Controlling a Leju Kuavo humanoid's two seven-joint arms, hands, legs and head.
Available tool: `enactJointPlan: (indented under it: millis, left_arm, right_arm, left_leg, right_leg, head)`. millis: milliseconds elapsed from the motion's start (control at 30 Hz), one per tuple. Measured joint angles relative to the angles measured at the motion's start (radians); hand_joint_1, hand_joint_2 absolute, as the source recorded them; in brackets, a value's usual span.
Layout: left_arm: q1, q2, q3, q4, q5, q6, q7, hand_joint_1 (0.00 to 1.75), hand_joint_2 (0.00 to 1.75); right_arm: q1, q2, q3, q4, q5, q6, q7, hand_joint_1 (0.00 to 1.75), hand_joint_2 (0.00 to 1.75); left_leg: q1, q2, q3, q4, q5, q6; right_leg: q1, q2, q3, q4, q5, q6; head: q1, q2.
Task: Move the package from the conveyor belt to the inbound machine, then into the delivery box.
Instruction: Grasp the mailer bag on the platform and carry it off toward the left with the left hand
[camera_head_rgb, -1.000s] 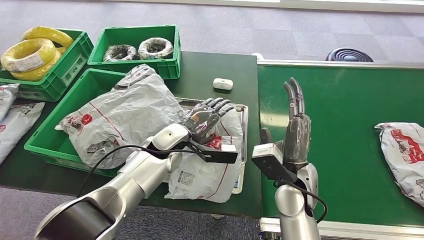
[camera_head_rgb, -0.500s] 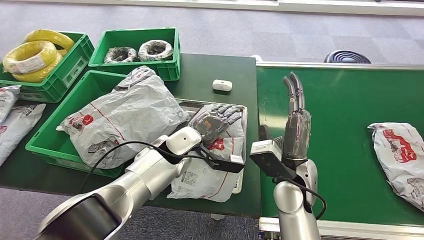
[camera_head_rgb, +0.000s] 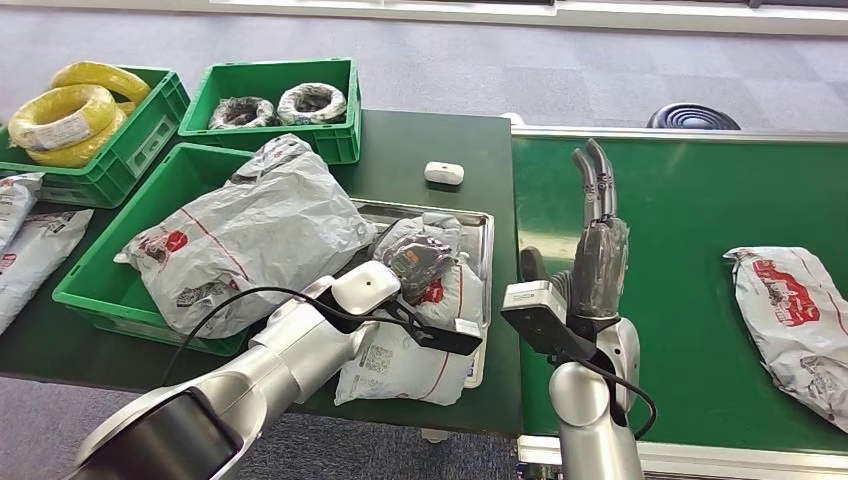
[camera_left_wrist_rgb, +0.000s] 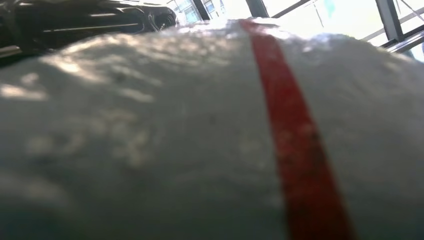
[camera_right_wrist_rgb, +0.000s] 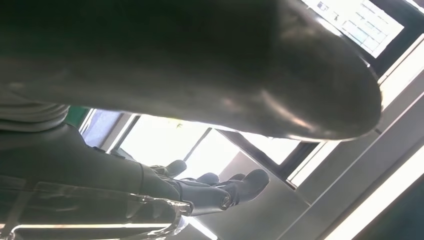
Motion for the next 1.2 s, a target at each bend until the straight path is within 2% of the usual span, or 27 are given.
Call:
enactJointPlan:
  millis: [300,433,500,600,667,767,1067,1200]
  left_arm:
    - [0.001,0.003,0.001,0.004,0.031,0.008,-0.008,1.68,1.75]
    - [0.004,0.006,0.022,0.003,0.117,0.048,-0.059,1.71,1.75]
    - [0.007,0.011,0.06,-0.005,0.209,0.081,-0.116,1.7,1.75]
    - [0.022,0.029,0.159,-0.069,0.401,0.111,-0.207,1.71,1.75]
    - [0.031,0.048,0.234,-0.143,0.493,0.1,-0.228,1.71,1.75]
    - [0.038,0.071,0.309,-0.229,0.525,0.085,-0.23,1.71,1.75]
    - [0.069,0.094,0.369,-0.315,0.528,0.088,-0.232,1.7,1.75]
    - [0.085,0.102,0.404,-0.36,0.594,0.154,-0.245,1.69,1.75]
  right_arm:
    - [0.0,0.004,0.001,-0.006,0.01,0.012,-0.002,0.0,0.0]
    - [0.0,0.005,0.001,-0.008,0.011,0.014,-0.002,0.0,0.0]
    - [0.001,0.005,0.001,-0.009,0.011,0.015,-0.002,0.0,0.0]
    - [0.004,0.007,0.001,-0.009,0.011,0.018,-0.002,0.0,0.0]
    - [0.005,0.008,0.001,-0.009,0.011,0.017,-0.002,0.0,0.0]
    - [0.006,0.008,0.001,-0.009,0.011,0.016,-0.002,0.0,0.0]
    - [0.006,0.008,0.001,-0.009,0.011,0.016,-0.002,0.0,0.0]
    - [0.007,0.01,0.001,-0.009,0.008,0.014,-0.002,0.0,0.0]
  left_leg:
    - [0.0,0.0,-0.002,0.0,-0.001,0.0]
    - [0.0,0.0,-0.003,0.0,-0.001,0.0]
    - [0.0,0.0,-0.004,0.0,0.0,0.0]
    - [0.0,0.0,-0.009,0.0,0.001,0.0]
    - [0.0,0.0,-0.013,0.001,0.002,-0.001]
    - [0.0,0.0,-0.016,0.001,0.002,-0.001]
    - [0.0,0.0,-0.023,0.001,0.002,-0.001]
    - [0.0,0.0,-0.023,0.001,0.002,-0.001]
  right_leg:
    - [0.0,0.0,-0.002,0.0,0.0,0.0]
    - [0.0,0.0,-0.003,0.0,0.0,0.0]
    - [0.0,0.0,-0.004,0.0,0.0,0.0]
    - [0.0,0.0,-0.009,0.001,0.0,0.0]
    - [0.0,0.0,-0.013,0.001,0.001,-0.001]
    - [0.0,0.0,-0.017,0.001,0.001,-0.001]
    - [0.0,0.0,-0.023,0.001,0.001,-0.001]
    - [0.0,0.0,-0.023,0.001,0.001,-0.001]
  head:
    - [0.0,0.0]
    - [0.0,0.0]
    - [0.0,0.0]
    - [0.0,0.0]
    - [0.0,0.0]
    - [0.0,0.0]
    - [0.0,0.0]
    - [0.0,0.0]
